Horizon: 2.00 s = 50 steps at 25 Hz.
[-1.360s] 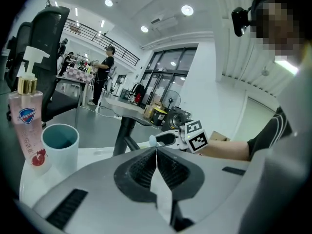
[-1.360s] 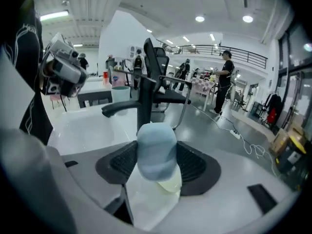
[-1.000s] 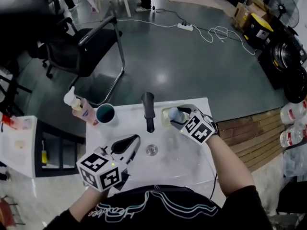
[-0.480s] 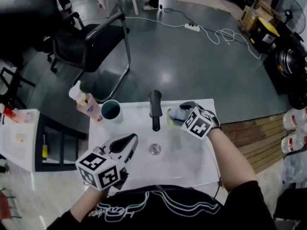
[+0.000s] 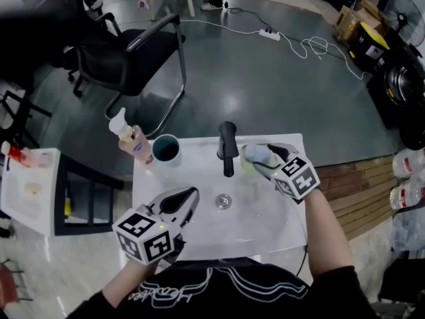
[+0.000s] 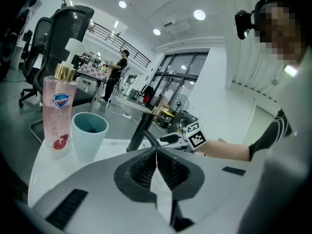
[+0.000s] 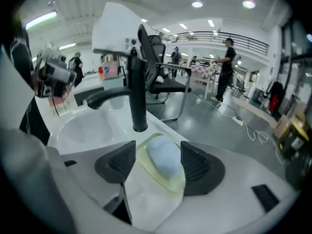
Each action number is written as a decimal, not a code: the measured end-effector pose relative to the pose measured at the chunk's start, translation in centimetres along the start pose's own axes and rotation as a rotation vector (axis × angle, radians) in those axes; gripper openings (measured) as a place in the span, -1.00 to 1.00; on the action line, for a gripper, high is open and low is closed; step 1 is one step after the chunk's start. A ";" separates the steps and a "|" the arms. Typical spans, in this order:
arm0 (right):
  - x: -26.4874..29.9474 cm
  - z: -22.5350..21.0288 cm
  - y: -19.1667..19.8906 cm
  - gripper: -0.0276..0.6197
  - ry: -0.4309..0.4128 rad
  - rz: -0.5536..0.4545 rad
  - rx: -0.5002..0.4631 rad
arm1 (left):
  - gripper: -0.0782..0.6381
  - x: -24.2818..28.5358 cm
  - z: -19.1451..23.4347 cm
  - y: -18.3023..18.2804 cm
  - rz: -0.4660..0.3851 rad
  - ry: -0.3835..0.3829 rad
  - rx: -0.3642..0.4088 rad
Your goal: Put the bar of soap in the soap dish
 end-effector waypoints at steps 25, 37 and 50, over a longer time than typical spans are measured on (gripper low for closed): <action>-24.9 14.1 -9.7 -0.83 -0.090 -0.653 0.631 | -0.72 -4.0 -9.5 -1.0 0.043 0.364 0.239; -23.4 16.7 -7.0 -0.83 -0.052 -0.599 0.607 | -0.72 -4.6 -10.4 0.7 0.079 0.416 0.267; -22.9 16.3 -5.6 -0.83 0.009 -0.551 0.554 | -0.72 -3.8 -10.1 1.3 0.097 0.411 0.257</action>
Point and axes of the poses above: the fingertips, and each gripper's own axes: x forward along the fingers, z to its left, y out of its underside, the point moved 1 cm from there along -x, backward along the fingers, and after that the axes turned 13 degrees about y, right-handed, at the moved point
